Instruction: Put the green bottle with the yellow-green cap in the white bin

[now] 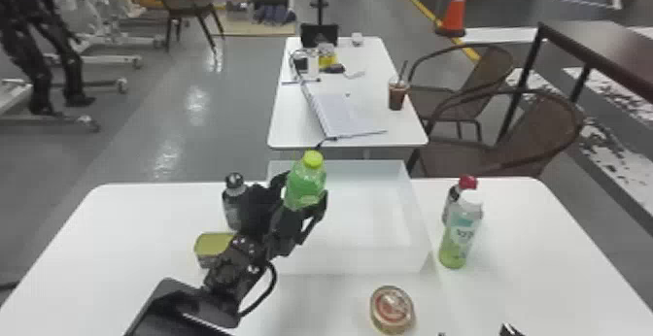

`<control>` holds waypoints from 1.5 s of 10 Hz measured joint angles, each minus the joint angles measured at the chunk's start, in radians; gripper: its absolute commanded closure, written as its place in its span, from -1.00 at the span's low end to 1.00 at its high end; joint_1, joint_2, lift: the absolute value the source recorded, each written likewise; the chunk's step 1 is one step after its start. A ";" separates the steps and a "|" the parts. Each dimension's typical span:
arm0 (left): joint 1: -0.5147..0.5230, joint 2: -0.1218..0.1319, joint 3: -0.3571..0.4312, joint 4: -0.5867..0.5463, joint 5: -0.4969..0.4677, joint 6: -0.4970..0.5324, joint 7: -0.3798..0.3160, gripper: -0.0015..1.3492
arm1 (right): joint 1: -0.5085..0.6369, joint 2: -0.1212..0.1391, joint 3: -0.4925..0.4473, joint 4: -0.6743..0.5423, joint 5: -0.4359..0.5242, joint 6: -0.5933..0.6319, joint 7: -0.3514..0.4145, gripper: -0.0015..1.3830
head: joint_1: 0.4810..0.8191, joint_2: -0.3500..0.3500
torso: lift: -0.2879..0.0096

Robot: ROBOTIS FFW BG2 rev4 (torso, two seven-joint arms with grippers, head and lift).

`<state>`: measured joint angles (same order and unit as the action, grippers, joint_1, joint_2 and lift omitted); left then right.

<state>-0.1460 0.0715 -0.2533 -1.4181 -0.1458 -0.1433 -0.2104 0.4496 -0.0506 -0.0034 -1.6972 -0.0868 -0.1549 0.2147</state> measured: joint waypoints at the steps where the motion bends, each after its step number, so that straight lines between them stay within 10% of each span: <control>1: -0.030 0.000 -0.018 0.045 -0.045 -0.008 -0.003 -0.16 | -0.001 0.000 0.000 0.001 -0.001 -0.001 0.000 -0.85 | -0.60 0.00 | 0.26; 4: -0.057 -0.013 -0.018 0.102 -0.113 -0.032 0.009 -0.84 | -0.003 0.000 0.001 0.005 -0.003 -0.003 0.000 -0.85 | -0.60 0.00 | 0.26; 15: 0.319 -0.072 0.293 -0.182 -0.022 -0.087 0.008 -0.81 | 0.003 -0.004 0.000 0.002 -0.008 -0.007 0.000 -0.85 | -0.60 0.00 | 0.26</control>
<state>0.1734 0.0000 0.0401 -1.5996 -0.1679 -0.2302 -0.2024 0.4524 -0.0549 -0.0030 -1.6951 -0.0951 -0.1616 0.2147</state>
